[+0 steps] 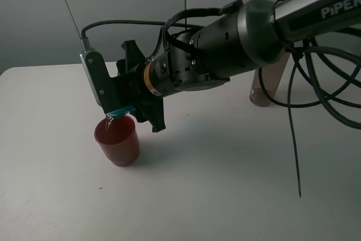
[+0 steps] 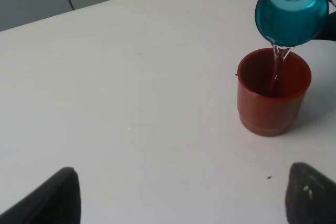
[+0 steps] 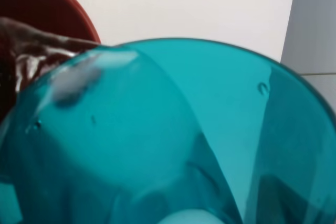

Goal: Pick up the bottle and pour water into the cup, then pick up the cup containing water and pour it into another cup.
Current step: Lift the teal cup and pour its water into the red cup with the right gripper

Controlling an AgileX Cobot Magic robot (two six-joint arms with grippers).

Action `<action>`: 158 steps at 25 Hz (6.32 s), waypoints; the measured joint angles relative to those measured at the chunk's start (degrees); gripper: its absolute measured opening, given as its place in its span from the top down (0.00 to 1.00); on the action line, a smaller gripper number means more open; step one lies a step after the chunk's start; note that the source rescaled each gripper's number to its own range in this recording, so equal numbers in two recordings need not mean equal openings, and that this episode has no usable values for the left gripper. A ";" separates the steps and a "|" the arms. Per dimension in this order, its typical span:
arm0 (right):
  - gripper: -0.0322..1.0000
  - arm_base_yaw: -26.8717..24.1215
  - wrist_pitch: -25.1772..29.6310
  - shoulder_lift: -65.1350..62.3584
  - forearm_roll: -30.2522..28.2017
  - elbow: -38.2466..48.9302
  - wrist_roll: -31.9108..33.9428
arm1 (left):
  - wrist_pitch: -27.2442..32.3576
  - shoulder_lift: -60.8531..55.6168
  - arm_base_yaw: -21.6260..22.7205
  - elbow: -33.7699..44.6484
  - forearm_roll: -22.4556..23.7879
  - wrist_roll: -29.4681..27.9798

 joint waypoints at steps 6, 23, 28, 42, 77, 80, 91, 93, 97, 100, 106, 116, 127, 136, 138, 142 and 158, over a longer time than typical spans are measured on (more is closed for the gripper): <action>0.90 -0.23 -0.48 0.00 -4.21 -0.09 0.25 | 0.00 0.00 0.00 0.00 0.00 0.00; 0.90 -0.37 -0.11 1.95 -9.91 -2.80 0.40 | 0.00 0.00 0.00 0.00 0.00 0.00; 0.90 -1.08 0.02 1.95 -11.92 -2.90 0.28 | 0.00 0.00 0.00 0.00 0.00 -0.12; 0.90 -1.20 0.23 1.95 -20.32 -2.90 0.28 | 0.00 0.00 0.00 0.00 0.00 -0.02; 0.90 0.74 4.37 1.95 -38.11 -2.90 13.61 | 0.00 0.00 0.00 0.00 0.00 -0.02; 0.90 0.74 4.87 1.95 -41.29 -2.90 17.16 | 0.00 0.00 0.00 0.00 0.00 -0.02; 0.90 2.65 6.98 1.95 -42.57 -2.90 20.64 | 0.00 0.00 0.00 0.00 0.00 -0.02; 0.90 3.00 7.33 1.95 -42.65 -2.90 20.77 | 0.00 0.00 0.00 0.00 0.00 -0.02; 0.90 3.33 8.63 1.95 -42.65 -2.90 20.64 | 0.00 0.00 0.00 0.00 0.00 -0.02; 0.90 3.67 9.54 1.95 -42.65 -2.90 19.65 | 0.00 0.00 0.00 0.00 0.00 -0.02; 0.90 3.70 10.15 1.95 -42.65 -2.93 17.40 | 0.00 0.00 0.00 0.00 0.00 -0.02; 0.90 4.47 11.08 1.95 -42.65 -2.93 15.16 | 0.00 0.00 0.00 0.00 0.00 -0.02; 0.90 4.88 11.71 1.95 -42.65 -2.93 11.01 | 0.00 0.00 0.00 0.00 0.00 -0.02; 0.90 4.88 11.81 1.95 -42.65 -3.02 7.50 | 0.00 0.00 0.00 0.00 0.00 -0.02; 0.90 4.88 11.81 1.95 -42.65 -3.02 6.44 | 0.00 0.00 0.00 0.00 0.00 -0.02; 0.90 4.88 11.59 1.95 -42.65 -3.02 4.19 | 0.00 0.00 0.00 0.00 0.00 -0.02; 0.90 3.20 2.02 -1.95 -42.65 -3.02 30.61 | 0.00 0.00 0.00 0.00 0.00 -0.02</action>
